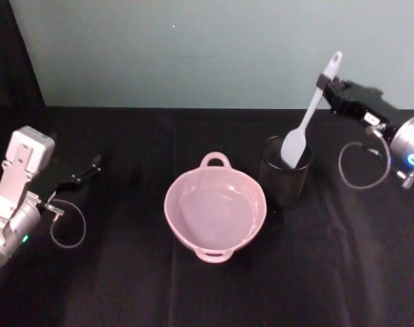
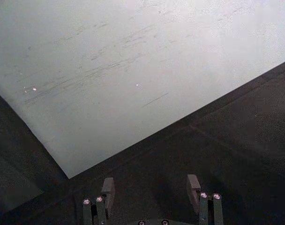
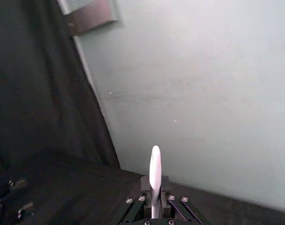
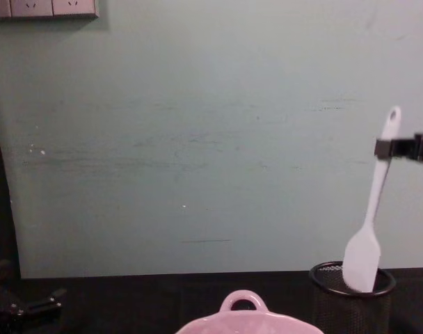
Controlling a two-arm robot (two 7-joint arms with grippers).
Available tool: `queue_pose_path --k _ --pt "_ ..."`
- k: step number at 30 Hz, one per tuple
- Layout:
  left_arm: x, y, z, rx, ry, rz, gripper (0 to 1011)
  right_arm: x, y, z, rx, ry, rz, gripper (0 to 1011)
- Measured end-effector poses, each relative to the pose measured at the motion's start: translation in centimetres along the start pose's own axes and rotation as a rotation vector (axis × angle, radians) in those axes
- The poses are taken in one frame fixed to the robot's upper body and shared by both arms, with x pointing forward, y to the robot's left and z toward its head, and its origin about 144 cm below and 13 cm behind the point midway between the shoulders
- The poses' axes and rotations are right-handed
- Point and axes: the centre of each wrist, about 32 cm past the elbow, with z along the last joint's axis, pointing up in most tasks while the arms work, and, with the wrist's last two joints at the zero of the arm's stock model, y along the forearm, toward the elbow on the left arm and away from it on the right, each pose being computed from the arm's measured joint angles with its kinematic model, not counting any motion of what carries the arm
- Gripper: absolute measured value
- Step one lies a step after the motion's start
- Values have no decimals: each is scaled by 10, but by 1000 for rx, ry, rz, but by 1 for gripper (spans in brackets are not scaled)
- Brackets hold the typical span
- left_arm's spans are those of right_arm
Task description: Use the one hand to pick up the spoon and stir the clear water in the bowl.
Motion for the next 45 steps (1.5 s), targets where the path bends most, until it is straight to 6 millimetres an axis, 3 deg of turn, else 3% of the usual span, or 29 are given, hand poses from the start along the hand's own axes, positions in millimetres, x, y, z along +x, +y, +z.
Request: queue_pose_path --k 8,14,20,24,32,45 --pt "0 0 0 0 0 0 1011 -12 -12 40 22 -154 63 110" --pt "0 0 0 0 0 0 1011 -21 -17 58 30 -156 143 110" --pt "0 0 0 0 0 0 1011 -32 -17 63 28 -140 245 110" --pt "0 0 0 0 0 0 1011 -43 -16 61 17 -132 333 110" --pt "0 0 0 0 0 0 1011 -61 -10 34 -9 -154 485 110" --pt "0 0 0 0 0 0 1011 -58 1 -2 -74 -210 494 110"
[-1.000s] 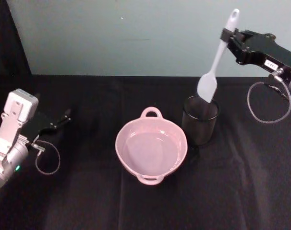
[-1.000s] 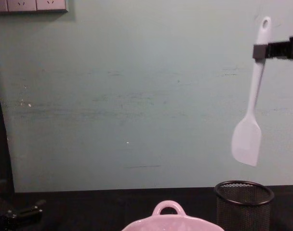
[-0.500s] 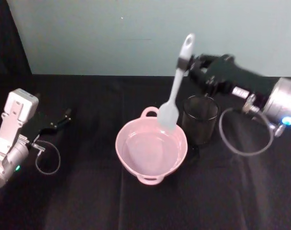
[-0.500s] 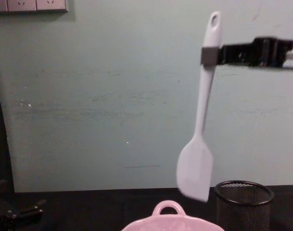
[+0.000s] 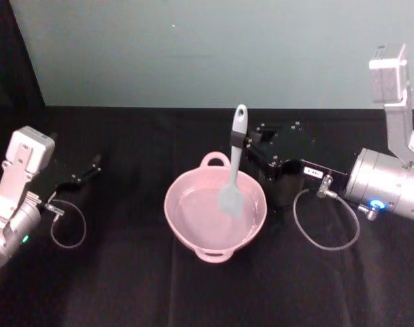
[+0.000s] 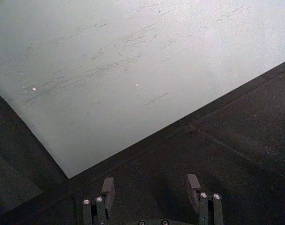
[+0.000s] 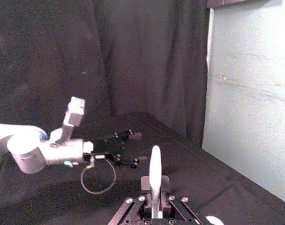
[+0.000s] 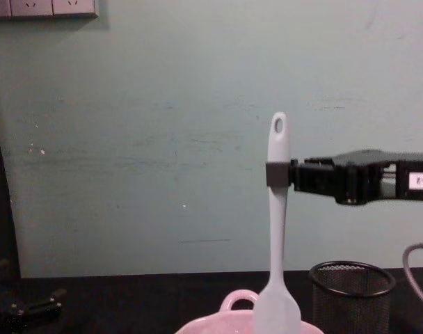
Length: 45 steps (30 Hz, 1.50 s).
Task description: Use the one hand to pick up the spoon and stir the clear water in the bowl.
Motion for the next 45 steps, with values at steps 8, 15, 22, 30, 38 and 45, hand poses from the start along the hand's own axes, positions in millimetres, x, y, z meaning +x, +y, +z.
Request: queue_pose_path --k 8,15,22,30,38,45 --pt "0 0 0 0 0 0 1011 5 7 -25 -17 0 -22 110" --pt "0 0 0 0 0 0 1011 3 15 -39 -29 14 -9 110" --pt "0 0 0 0 0 0 1011 -4 23 -44 -34 39 25 110" --pt "0 0 0 0 0 0 1011 -8 38 -48 -32 57 47 110" --pt "0 0 0 0 0 0 1011 -9 62 -54 -21 48 27 110" --pt "0 0 0 0 0 0 1011 -7 77 -57 -5 19 -41 110"
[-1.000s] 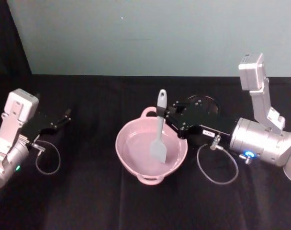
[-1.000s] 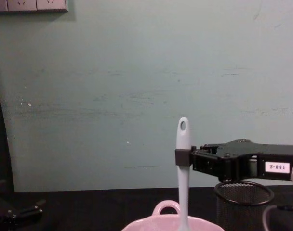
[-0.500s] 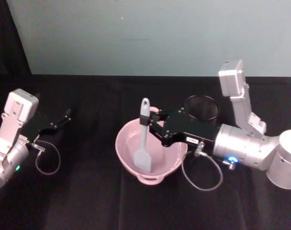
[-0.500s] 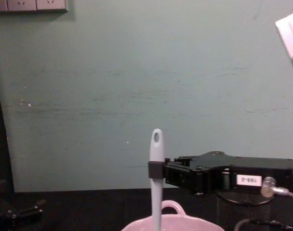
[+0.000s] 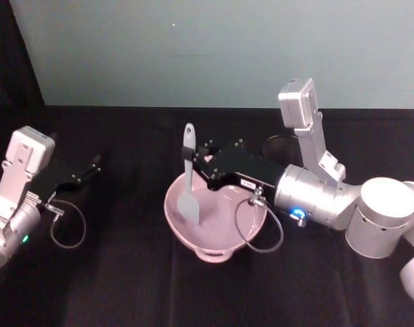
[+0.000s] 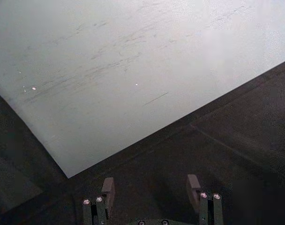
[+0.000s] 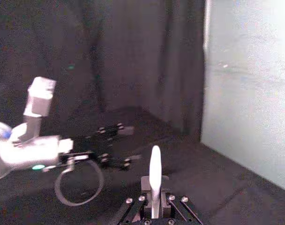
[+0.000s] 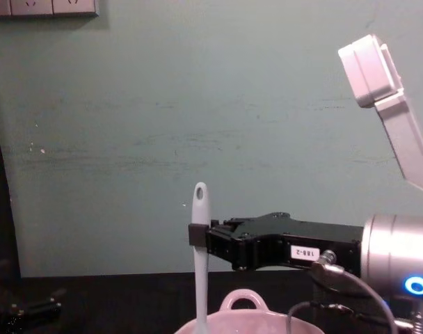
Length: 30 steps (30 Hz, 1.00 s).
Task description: Use the one hand to pick up the spoon and stir the clear water in the bowl.
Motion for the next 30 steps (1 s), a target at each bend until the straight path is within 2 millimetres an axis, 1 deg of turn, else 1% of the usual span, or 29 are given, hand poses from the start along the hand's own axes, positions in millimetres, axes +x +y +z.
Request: queue_pose_path --k 6,12,19,21,25,30 --pt "0 0 0 0 0 0 1011 5 6 -4 17 -23 -90 110" --pt "0 0 0 0 0 0 1011 12 3 -6 13 -45 -143 110" --pt "0 0 0 0 0 0 1011 19 -12 -5 6 -72 -175 110" --pt "0 0 0 0 0 0 1011 20 -21 -4 3 -79 -176 110" --pt "0 0 0 0 0 0 1011 17 -36 -2 -12 -68 -157 110" --pt "0 0 0 0 0 0 1011 12 -49 -1 -18 -32 -127 110"
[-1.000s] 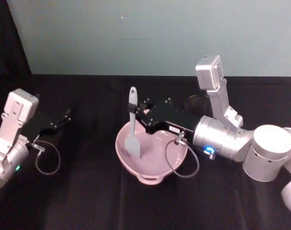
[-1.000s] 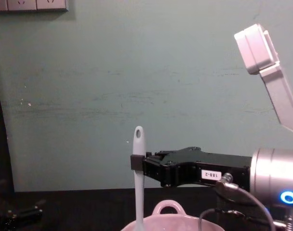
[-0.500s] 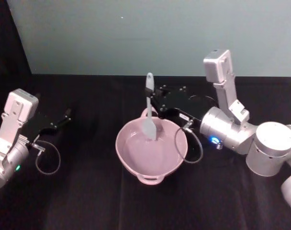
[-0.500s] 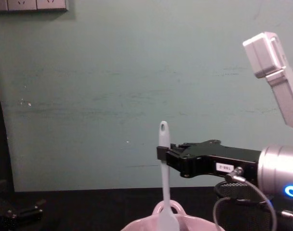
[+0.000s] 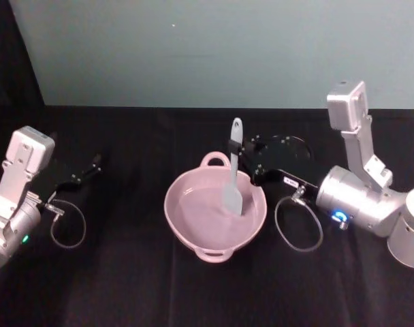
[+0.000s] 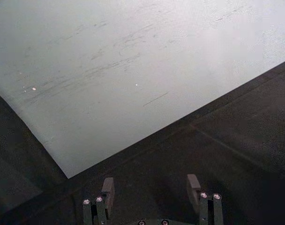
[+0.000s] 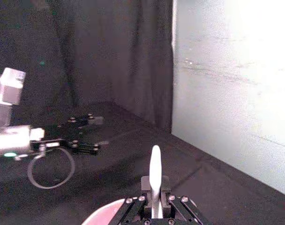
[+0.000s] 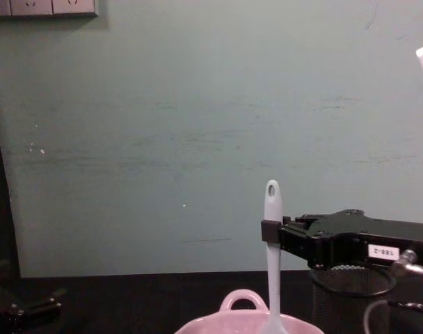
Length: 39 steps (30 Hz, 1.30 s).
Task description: Use the one hand to pick up the spoon and stir the clear water in the bowl.
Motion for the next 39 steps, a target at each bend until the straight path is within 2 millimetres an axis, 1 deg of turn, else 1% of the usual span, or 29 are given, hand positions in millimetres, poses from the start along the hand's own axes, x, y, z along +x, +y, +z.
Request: queue_pose_path --k 2,6,13,17,26,30,34,39 --pt "0 0 0 0 0 0 1011 -3 -5 2 0 16 19 110" --pt "0 0 0 0 0 0 1011 -9 -10 5 -1 43 55 110" --pt "0 0 0 0 0 0 1011 -18 -7 6 -6 85 106 110" --pt "0 0 0 0 0 0 1011 -23 0 4 1 107 127 110" --pt "0 0 0 0 0 0 1011 -33 27 -7 40 116 125 110" --pt "0 0 0 0 0 0 1011 -35 40 -14 73 93 82 110" --pt "0 0 0 0 0 0 1011 -36 50 -20 90 64 36 110" --pt "0 0 0 0 0 0 1011 -34 56 -23 105 17 -31 110"
